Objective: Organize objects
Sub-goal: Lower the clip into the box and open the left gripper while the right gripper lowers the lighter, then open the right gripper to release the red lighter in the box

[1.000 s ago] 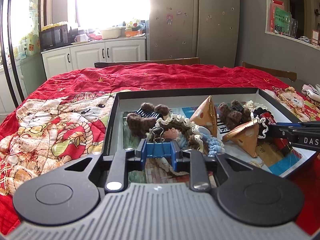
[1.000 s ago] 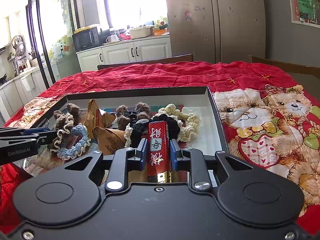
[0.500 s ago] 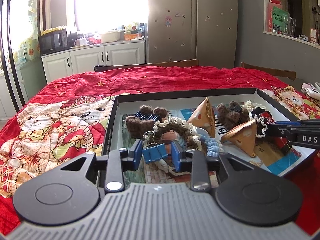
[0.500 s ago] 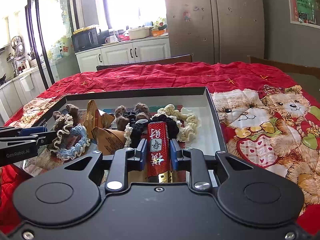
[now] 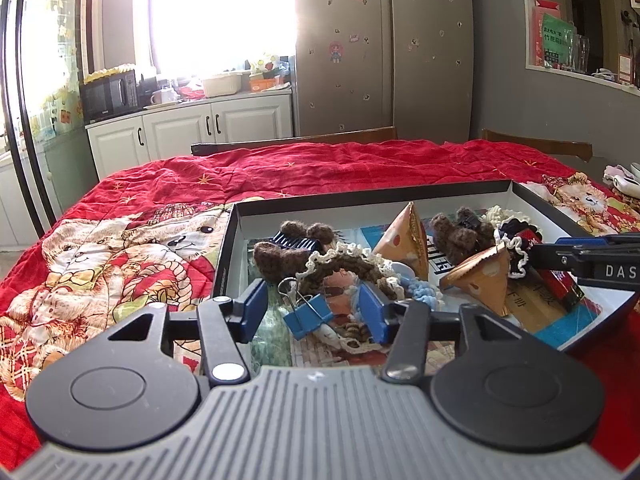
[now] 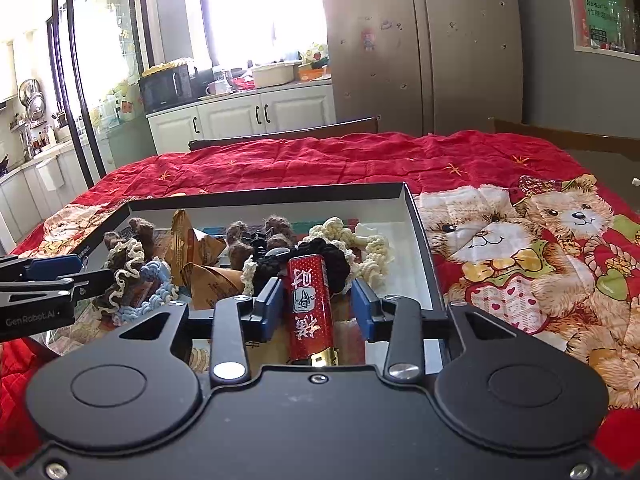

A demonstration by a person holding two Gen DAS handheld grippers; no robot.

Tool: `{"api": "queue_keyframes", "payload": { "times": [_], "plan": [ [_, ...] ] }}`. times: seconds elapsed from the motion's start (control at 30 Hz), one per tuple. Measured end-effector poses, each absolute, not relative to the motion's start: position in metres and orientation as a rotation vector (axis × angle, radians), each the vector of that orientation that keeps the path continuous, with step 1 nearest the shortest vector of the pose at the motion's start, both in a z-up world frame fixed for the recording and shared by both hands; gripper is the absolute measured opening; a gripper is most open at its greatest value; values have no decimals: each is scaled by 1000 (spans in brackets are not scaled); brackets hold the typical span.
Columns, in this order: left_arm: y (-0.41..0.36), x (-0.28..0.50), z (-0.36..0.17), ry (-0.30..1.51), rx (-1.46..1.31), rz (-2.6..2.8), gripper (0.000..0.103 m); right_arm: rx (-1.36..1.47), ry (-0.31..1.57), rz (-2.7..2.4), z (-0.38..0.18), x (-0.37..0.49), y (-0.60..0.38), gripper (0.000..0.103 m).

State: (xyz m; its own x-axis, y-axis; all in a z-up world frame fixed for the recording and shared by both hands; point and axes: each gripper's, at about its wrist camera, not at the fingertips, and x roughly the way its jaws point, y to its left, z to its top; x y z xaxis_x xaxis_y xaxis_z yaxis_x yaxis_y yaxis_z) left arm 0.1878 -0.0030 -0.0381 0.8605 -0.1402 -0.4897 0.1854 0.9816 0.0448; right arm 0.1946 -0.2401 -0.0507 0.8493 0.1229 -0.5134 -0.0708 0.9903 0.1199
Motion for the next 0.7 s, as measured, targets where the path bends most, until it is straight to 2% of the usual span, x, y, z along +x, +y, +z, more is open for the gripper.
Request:
{"api": "queue_keyframes", "payload": {
  "times": [0.07,0.2,0.7],
  "plan": [
    [-3,187,-37,501,91,-169,69,102,543,101,-50,194,-241,43],
    [-2,184,-35,484,92,-164,77,110,533,102,-48,192,-242,46],
    [-1,168,-22,439,90,-172,87,102,497,118,-33,177,-238,56]
  ]
}}
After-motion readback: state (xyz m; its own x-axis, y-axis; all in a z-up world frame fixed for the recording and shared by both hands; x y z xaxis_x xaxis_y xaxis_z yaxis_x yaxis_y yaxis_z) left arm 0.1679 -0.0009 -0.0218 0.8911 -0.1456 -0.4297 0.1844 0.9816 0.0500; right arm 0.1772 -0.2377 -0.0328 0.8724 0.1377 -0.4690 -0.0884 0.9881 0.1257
